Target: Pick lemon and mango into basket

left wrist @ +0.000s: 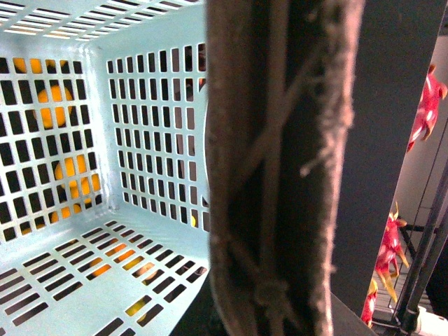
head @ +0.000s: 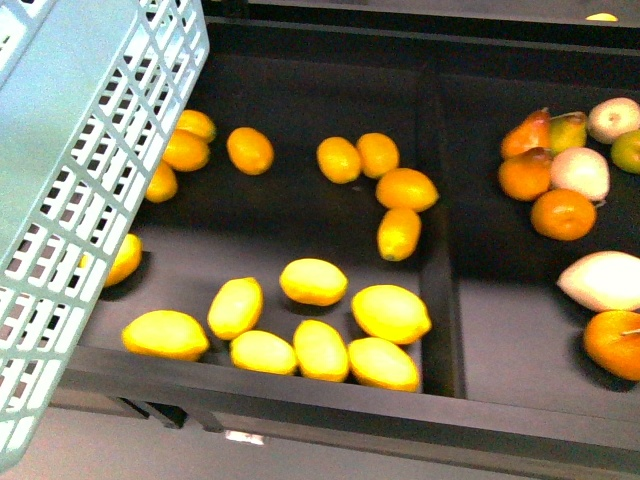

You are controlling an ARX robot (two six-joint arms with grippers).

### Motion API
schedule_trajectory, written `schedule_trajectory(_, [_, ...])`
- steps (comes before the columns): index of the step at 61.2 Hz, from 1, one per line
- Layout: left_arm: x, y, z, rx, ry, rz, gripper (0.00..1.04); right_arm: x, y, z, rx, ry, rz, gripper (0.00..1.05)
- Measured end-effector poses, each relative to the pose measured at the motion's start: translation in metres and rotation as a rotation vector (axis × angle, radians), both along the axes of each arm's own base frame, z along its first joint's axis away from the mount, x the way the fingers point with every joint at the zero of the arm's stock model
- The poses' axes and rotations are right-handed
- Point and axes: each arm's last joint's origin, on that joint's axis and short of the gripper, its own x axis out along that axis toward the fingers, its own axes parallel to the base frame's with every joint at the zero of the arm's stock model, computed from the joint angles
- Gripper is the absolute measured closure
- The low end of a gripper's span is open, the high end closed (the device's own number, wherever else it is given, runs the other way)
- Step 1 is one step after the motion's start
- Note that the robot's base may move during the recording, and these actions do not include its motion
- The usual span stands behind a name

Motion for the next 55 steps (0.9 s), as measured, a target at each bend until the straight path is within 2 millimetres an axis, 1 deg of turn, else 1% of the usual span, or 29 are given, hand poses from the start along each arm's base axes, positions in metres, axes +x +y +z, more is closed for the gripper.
schedule_trajectory(55, [0.0,0.0002,0.0001,0.003,-0.001,0.002,1.0,0.0,0.0001,-0.0001,0.0,0.001,0.003,0.09])
